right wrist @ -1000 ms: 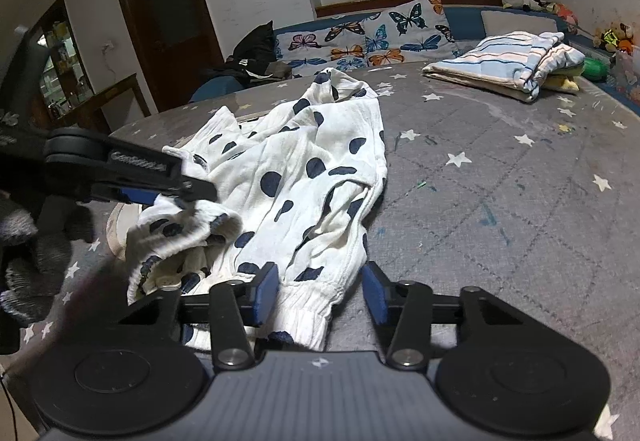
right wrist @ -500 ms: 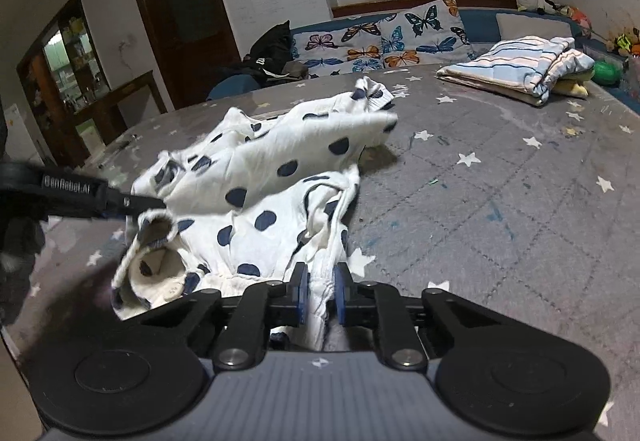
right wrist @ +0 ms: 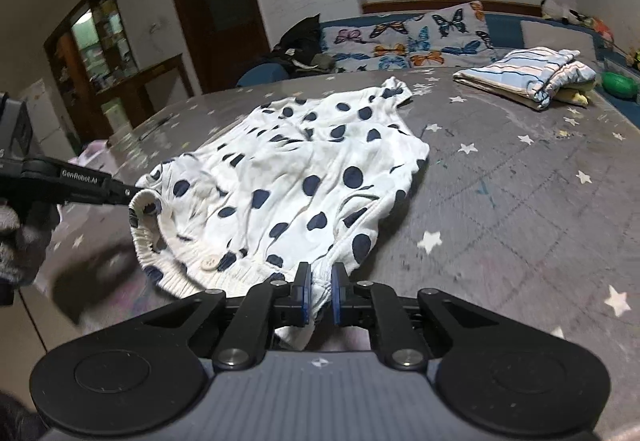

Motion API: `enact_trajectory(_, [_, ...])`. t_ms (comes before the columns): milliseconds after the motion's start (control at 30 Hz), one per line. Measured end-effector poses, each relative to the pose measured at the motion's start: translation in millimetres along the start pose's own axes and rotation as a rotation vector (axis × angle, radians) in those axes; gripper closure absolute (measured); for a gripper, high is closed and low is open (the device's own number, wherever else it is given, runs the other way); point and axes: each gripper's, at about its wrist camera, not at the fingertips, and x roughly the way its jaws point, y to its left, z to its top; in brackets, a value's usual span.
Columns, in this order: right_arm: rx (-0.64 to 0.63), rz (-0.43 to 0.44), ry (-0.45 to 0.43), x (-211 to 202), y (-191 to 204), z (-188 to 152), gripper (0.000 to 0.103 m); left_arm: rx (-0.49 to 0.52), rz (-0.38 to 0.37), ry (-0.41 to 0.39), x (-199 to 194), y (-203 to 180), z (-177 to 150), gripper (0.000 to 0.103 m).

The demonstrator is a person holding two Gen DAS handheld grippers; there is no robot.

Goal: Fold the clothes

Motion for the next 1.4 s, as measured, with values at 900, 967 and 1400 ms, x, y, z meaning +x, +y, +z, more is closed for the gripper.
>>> enact_trajectory(900, [-0.073, -0.077, -0.01, 35, -52, 99, 0.077, 0.15, 0.129, -0.027, 21, 0, 55, 0.055])
enact_trajectory(967, [-0.071, -0.078, -0.008, 50, -57, 115, 0.077, 0.164, 0.143, -0.028, 38, -3, 72, 0.055])
enact_trajectory(1400, [-0.02, -0.09, 0.016, 153, -96, 195, 0.066, 0.307, 0.198, -0.051, 154, -20, 170, 0.053])
